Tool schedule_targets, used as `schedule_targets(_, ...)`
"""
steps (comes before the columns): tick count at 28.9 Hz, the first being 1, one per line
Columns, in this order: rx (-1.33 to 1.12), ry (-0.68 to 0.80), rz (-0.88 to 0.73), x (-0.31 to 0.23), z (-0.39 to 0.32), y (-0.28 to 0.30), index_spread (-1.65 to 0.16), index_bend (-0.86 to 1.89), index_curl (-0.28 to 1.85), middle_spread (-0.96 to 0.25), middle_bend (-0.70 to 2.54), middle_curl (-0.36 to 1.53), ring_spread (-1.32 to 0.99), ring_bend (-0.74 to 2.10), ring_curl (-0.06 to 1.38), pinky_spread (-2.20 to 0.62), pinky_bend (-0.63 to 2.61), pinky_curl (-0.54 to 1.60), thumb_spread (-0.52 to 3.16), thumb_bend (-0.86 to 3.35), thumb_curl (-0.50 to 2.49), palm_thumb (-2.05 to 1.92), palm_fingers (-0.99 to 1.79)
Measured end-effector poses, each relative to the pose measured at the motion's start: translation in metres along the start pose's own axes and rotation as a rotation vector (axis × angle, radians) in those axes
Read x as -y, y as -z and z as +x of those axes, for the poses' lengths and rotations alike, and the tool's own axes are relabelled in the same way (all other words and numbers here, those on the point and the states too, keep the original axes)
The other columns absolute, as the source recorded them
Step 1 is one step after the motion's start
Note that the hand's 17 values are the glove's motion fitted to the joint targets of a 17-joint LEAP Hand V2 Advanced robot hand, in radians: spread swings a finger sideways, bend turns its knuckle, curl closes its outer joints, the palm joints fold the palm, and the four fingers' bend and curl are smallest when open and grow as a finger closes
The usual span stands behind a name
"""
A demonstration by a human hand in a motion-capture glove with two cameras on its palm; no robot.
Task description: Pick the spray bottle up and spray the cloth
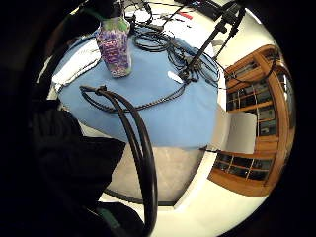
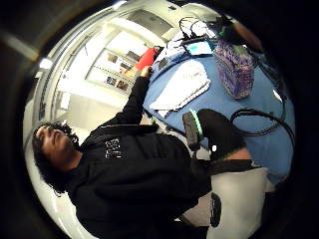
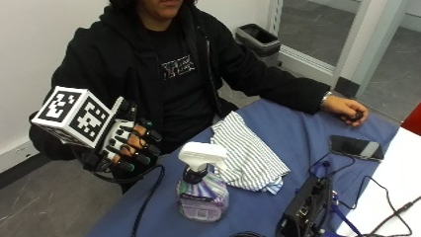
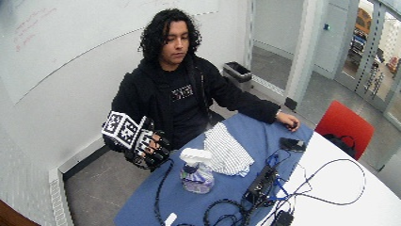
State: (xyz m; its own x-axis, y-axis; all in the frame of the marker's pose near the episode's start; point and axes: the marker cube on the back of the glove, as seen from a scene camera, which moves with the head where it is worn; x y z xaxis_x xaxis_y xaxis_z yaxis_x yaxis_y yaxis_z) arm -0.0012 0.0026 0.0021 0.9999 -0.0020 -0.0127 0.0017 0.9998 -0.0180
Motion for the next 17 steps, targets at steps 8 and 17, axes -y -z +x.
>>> schedule_targets(8,0.002,-0.029,0.054,0.031,0.02,0.01,-0.33,0.16,0.27,-0.04,0.22,0.26,-0.05,0.31,0.25,0.21,0.25,0.24,1.1,0.22,0.25,0.59,0.57)
schedule_targets(17,0.492,-0.116,0.171,0.125,0.044,-0.014,-0.27,0.14,0.28,-0.03,0.26,0.31,-0.06,0.37,0.29,0.19,0.19,0.25,1.13,0.17,0.29,0.62,0.73)
